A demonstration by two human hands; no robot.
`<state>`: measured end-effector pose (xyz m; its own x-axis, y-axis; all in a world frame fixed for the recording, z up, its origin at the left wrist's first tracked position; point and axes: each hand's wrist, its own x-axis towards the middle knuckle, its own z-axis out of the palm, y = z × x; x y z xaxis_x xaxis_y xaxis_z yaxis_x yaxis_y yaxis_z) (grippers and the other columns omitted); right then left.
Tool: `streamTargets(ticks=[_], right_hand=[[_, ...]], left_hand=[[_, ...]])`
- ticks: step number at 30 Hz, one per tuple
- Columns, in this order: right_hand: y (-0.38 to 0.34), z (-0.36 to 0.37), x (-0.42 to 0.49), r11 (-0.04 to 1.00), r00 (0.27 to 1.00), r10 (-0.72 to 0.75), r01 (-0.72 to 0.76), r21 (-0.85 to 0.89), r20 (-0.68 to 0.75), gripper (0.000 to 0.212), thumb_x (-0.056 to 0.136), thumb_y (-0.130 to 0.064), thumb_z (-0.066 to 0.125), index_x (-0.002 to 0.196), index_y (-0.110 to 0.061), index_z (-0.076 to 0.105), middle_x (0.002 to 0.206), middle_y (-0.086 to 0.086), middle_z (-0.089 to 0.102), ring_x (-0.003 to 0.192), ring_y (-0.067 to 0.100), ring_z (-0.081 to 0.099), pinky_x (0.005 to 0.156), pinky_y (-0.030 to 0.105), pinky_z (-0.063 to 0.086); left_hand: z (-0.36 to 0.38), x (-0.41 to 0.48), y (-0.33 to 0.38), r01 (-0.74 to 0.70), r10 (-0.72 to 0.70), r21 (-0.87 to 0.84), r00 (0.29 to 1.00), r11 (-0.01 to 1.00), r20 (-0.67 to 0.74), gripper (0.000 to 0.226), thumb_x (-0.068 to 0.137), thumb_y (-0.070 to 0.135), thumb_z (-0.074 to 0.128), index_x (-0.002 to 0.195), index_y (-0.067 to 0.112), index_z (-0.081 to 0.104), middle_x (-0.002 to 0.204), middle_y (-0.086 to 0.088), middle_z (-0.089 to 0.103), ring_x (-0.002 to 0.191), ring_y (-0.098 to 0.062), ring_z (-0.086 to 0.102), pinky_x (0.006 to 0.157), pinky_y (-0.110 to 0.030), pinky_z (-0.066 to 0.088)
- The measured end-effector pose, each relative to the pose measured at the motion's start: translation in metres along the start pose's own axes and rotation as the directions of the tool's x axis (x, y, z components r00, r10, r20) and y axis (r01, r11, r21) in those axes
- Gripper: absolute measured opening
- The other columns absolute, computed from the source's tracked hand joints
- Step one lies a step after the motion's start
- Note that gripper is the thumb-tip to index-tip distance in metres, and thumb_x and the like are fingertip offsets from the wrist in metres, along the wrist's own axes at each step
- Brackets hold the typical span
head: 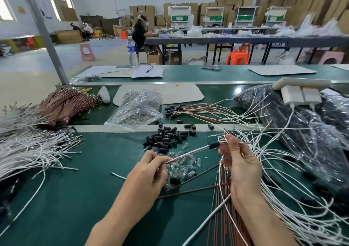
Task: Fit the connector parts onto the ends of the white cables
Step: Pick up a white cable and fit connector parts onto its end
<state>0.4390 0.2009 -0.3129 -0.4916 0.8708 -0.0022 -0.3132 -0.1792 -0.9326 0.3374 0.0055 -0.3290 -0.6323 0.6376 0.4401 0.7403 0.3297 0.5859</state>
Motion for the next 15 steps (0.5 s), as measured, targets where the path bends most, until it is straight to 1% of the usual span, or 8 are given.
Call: streamTargets(ticks=[3,6,9,13,15], right_hand=[[-0.002,0.000,-0.002,1.000,0.998,-0.007,0.008,-0.016,0.060,0.024,0.093,-0.044,0.057,0.101,-0.025,0.071,0.084,0.002,0.078,0.073,0.011,0.073,0.061,0.022,0.051],[-0.004,0.002,-0.006,0.995,0.985,0.053,-0.066,0.074,0.164,0.027,0.090,-0.042,0.058,0.106,-0.023,0.068,0.092,0.002,0.078,0.075,0.013,0.073,0.056,0.019,0.054],[-0.003,0.008,-0.010,0.985,0.959,0.114,-0.144,0.098,0.258,0.028,0.083,-0.034,0.066,0.106,-0.020,0.069,0.095,-0.002,0.077,0.076,0.013,0.072,0.056,0.021,0.056],[0.000,0.012,-0.014,0.965,0.912,0.211,-0.253,0.074,0.353,0.029,0.081,-0.030,0.068,0.105,-0.015,0.074,0.105,0.008,0.077,0.079,0.014,0.072,0.058,0.023,0.058],[0.002,0.013,-0.014,0.954,0.881,0.237,-0.290,0.072,0.410,0.026,0.080,-0.029,0.070,0.102,-0.016,0.078,0.107,0.010,0.076,0.083,0.017,0.073,0.061,0.025,0.059]], left_hand=[[0.001,-0.001,0.001,-0.006,0.006,-0.010,1.000,1.000,0.001,0.024,0.100,0.026,0.049,0.118,0.026,0.065,0.099,0.022,0.046,0.078,-0.013,0.057,0.067,-0.024,0.047],[0.004,-0.001,0.003,-0.007,0.007,-0.022,1.000,1.000,0.007,0.024,0.101,0.022,0.051,0.120,0.024,0.064,0.099,0.023,0.046,0.078,-0.013,0.056,0.066,-0.025,0.047],[0.005,-0.002,0.003,-0.008,0.009,-0.015,1.000,1.000,0.021,0.024,0.101,0.020,0.052,0.122,0.024,0.064,0.099,0.022,0.046,0.078,-0.012,0.056,0.067,-0.026,0.046],[0.005,-0.003,0.003,-0.021,0.022,-0.019,0.999,1.000,0.045,0.023,0.102,0.020,0.052,0.122,0.025,0.064,0.100,0.019,0.045,0.078,-0.012,0.056,0.070,-0.030,0.049],[0.006,-0.003,0.002,-0.012,0.013,-0.030,0.999,0.999,0.039,0.023,0.102,0.021,0.052,0.121,0.025,0.063,0.100,0.019,0.046,0.078,-0.012,0.056,0.070,-0.031,0.049]])
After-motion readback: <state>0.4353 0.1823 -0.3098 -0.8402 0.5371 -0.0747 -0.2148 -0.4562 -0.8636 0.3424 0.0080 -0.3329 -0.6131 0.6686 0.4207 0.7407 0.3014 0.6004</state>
